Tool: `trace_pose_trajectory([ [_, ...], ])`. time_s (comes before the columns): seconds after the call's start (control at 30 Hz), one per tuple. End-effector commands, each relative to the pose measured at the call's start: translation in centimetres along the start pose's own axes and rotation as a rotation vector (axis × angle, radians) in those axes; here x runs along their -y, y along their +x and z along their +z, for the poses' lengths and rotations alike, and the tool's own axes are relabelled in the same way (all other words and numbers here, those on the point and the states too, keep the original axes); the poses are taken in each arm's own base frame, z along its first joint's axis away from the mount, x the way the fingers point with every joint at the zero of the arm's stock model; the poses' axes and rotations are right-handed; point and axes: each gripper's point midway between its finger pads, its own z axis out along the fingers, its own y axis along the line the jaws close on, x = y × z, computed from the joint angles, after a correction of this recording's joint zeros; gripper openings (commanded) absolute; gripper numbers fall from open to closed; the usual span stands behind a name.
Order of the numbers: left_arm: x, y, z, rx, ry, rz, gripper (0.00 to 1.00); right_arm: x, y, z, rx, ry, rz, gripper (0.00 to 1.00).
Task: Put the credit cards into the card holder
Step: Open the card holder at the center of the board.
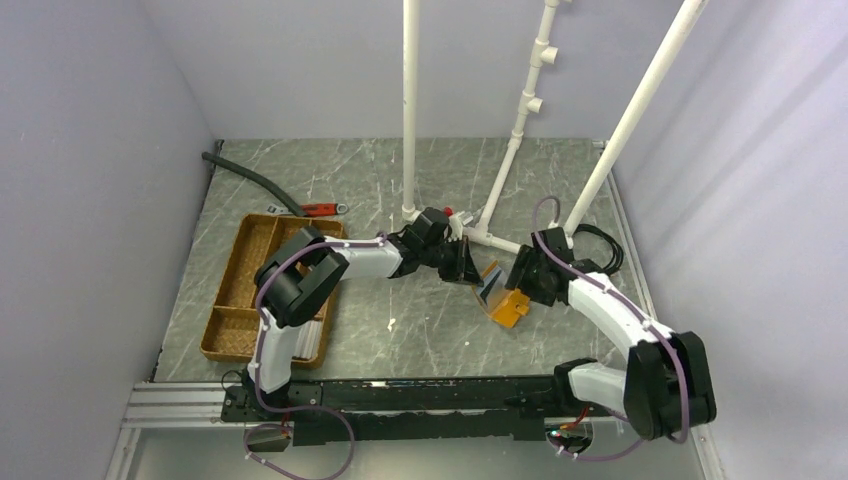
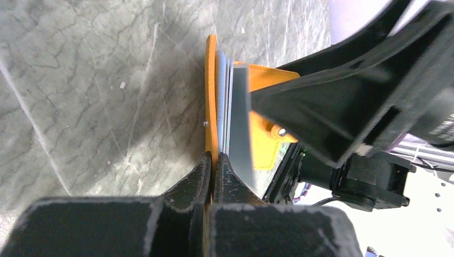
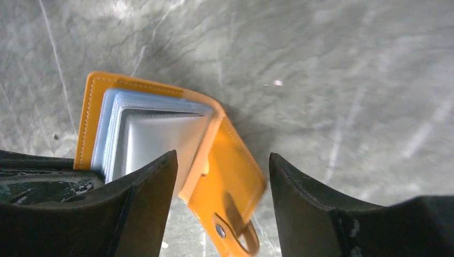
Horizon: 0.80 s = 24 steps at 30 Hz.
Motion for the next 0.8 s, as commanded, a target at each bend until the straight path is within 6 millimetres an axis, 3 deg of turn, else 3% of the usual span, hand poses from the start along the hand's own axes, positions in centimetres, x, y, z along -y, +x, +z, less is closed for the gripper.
trace_pose_trajectory([
  [0.0, 3.6, -2.6, -1.6, 0.069, 0.035, 0.105, 0.00, 1.9, -2.8, -4.4, 0.129, 0.184, 0.002, 0.66],
  [0.07, 3.6, -2.6, -1.7, 0.071, 0.028, 0.106, 0.00, 0.5, -4.3, -6.4, 0.205, 0.182, -0.048, 0.67],
  [0.17, 3.7, -2.6, -1.9, 0.078, 0.024, 0.108, 0.00, -3.7, -4.8, -7.7, 0.202, 0.032, -0.099, 0.67],
  [0.27, 3.9, -2.8, -2.2, 0.092, 0.009, 0.119, 0.00, -6.6, -4.7, -7.5, 0.174, -0.091, -0.063, 0.68],
  [0.33, 4.1, -2.8, -2.3, 0.108, -0.018, 0.134, 0.00, -7.9, -4.3, -6.3, 0.146, -0.150, -0.018, 0.68],
  [0.53, 4.0, -3.0, -2.7, 0.147, -0.080, 0.124, 0.00, -7.1, -2.7, -2.5, 0.101, -0.148, 0.059, 0.68],
  [0.7, 4.1, -3.1, -2.8, 0.155, -0.101, 0.131, 0.00, -6.6, -1.4, -0.8, 0.068, -0.163, 0.036, 0.67],
  [0.77, 4.1, -3.1, -2.8, 0.156, -0.111, 0.132, 0.00, -5.1, -0.8, -0.8, 0.050, -0.086, 0.034, 0.66],
])
